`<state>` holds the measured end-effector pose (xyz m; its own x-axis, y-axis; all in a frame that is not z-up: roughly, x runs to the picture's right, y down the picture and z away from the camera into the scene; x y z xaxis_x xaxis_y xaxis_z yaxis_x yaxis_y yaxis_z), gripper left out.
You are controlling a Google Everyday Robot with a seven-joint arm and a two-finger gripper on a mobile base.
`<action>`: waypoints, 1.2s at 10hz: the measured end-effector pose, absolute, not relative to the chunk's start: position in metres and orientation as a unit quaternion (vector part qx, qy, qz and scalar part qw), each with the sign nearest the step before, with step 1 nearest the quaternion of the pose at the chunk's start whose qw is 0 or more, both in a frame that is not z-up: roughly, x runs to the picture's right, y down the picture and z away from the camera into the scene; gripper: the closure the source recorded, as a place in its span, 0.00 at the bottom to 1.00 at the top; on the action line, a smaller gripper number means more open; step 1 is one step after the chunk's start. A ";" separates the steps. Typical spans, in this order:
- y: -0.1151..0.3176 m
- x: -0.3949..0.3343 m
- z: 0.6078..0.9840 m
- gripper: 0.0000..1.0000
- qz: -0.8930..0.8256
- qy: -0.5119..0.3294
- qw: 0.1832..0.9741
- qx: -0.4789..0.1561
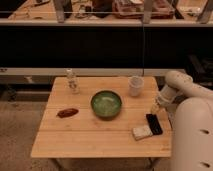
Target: Push the eraser across the table
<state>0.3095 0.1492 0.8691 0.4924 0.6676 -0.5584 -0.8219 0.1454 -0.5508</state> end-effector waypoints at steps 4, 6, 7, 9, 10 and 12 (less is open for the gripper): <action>0.137 0.329 0.852 1.00 0.544 0.108 0.714 -0.427; 0.119 0.337 0.855 1.00 0.571 0.098 0.705 -0.410; 0.108 0.343 0.860 1.00 0.587 0.091 0.699 -0.398; 0.096 0.358 0.866 1.00 0.613 0.092 0.688 -0.376; 0.099 0.365 0.863 1.00 0.618 0.097 0.685 -0.374; 0.108 0.376 0.846 1.00 0.618 0.108 0.683 -0.374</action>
<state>0.3760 0.1077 0.8464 0.2136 0.7632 -0.6099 -0.9247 -0.0434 -0.3781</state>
